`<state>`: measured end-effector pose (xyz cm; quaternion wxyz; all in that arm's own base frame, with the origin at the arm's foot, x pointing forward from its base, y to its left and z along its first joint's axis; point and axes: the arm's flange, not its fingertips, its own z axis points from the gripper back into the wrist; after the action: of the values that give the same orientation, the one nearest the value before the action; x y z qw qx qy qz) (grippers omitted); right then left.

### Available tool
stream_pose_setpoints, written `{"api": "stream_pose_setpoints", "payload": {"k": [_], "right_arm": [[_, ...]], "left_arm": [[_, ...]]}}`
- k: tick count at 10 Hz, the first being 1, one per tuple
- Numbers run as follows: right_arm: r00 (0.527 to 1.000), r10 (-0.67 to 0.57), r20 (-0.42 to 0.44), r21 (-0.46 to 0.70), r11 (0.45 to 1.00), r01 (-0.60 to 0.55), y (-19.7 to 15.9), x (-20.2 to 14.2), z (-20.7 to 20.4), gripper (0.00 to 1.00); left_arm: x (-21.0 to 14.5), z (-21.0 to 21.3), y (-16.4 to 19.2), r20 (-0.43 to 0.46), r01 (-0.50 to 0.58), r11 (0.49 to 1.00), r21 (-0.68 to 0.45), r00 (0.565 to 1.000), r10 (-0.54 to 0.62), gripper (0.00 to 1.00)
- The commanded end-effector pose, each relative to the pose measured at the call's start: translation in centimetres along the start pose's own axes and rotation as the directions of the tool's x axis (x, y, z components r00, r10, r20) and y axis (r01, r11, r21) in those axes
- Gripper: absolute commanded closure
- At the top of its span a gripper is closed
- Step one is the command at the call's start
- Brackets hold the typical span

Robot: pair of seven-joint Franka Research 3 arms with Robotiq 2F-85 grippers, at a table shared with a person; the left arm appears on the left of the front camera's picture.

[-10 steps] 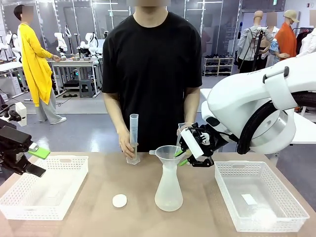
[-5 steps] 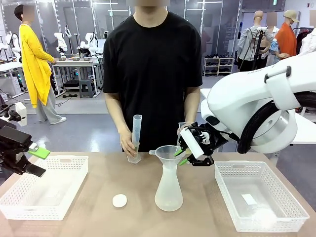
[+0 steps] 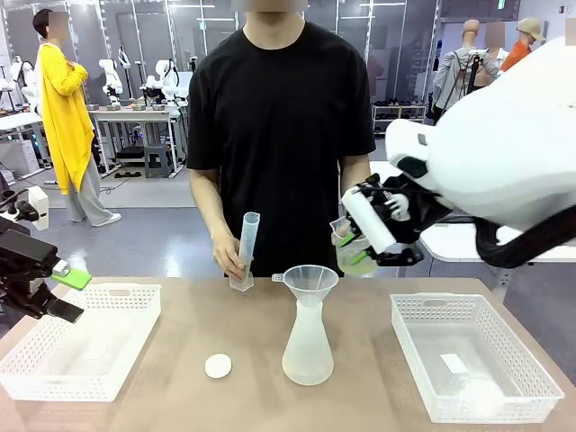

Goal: Prepare the solutions needed for the experiment.
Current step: Once the solution is in the Big flask , pick up the Plastic Funnel and place it back into the right Organizing basket.

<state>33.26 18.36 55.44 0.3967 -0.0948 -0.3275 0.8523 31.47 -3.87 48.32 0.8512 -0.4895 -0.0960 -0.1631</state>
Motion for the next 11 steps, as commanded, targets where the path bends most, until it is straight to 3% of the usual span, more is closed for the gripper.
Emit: {"api": "stream_pose_setpoints", "payload": {"k": [1, 3, 4, 5, 6, 10, 11], "right_arm": [[0.995, -0.100, -0.012, 0.089, 0.991, 0.101, 2.2, -0.1, 4.1, 0.70], [0.950, -0.313, 0.003, 0.112, 0.944, 0.311, 4.9, -1.5, 6.9, 0.70], [0.937, -0.350, 0.008, 0.118, 0.930, 0.347, 5.8, -1.3, 7.6, 0.70], [0.965, -0.246, 0.091, 0.096, 0.967, 0.237, 5.8, -0.4, 7.8, 0.70], [0.965, -0.264, 0.014, 0.119, 0.958, 0.260, 4.9, -1.9, 6.9, 0.70], [0.963, -0.267, 0.037, 0.121, 0.958, 0.261, 5.4, -1.7, 7.4, 0.70], [0.905, -0.421, 0.064, 0.297, 0.873, 0.386, 5.6, -2.5, 6.1, 0.70]], "left_arm": [[0.3, -0.1, -0.1, 0.011, 0.020, 0.999, -0.027, 1.000, -0.019, 0.00], [0.3, -0.1, -0.1, 0.011, 0.020, 0.999, -0.027, 1.000, -0.019, 0.00], [0.3, -0.1, -0.1, 0.011, 0.020, 0.999, -0.027, 1.000, -0.019, 0.00], [0.3, -0.1, -0.1, 0.011, 0.020, 0.999, -0.027, 1.000, -0.019, 0.00], [0.3, -0.1, -0.1, 0.011, 0.020, 0.999, -0.027, 1.000, -0.019, 0.00], [0.3, -0.1, -0.1, 0.011, 0.020, 0.999, -0.027, 1.000, -0.019, 0.00], [0.3, -0.1, -0.1, 0.011, 0.020, 0.999, -0.027, 1.000, -0.019, 0.00]]}}
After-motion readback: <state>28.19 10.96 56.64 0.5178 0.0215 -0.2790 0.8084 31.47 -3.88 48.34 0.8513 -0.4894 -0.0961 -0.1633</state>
